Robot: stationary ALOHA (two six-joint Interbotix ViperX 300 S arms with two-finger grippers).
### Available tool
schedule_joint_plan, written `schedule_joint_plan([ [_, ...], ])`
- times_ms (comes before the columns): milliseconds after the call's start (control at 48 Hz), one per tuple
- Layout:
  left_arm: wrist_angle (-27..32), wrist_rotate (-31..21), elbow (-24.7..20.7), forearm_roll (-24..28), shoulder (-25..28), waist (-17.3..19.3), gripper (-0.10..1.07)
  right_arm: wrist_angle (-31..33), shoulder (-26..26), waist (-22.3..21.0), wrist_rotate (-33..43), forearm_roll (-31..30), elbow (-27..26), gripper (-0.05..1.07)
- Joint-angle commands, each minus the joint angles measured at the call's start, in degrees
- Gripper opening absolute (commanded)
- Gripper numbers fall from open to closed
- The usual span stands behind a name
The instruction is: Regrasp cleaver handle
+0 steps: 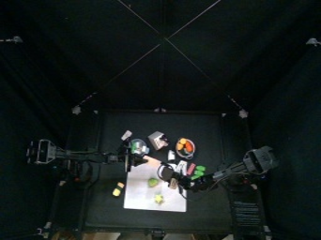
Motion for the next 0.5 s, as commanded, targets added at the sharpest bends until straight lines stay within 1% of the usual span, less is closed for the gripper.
schedule_joint_plan([
  [0,-0.53,0.7,-0.7,4.48,-0.09,0.26,0.46,-6.42,-5.27,-0.62,1.14,1.49,0.62,1.02],
  [104,-0.62,1.67,-0.88,8.61,-0.09,-0.09,0.46,-13.1,-8.09,-2.02,2.29,2.9,2.46,1.02],
  [271,-0.62,2.81,-1.14,10.63,-0.18,0.0,0.46,-23.73,-11.78,-2.99,3.25,3.78,5.8,1.02],
  [417,-0.97,6.33,-1.23,12.04,-0.26,0.09,0.46,-29.0,-14.41,-3.87,4.13,4.83,7.73,1.02],
  [479,-2.11,8.44,-1.14,12.39,-0.53,-0.09,0.46,-29.71,-14.85,-4.22,4.13,5.19,8.44,1.02],
])
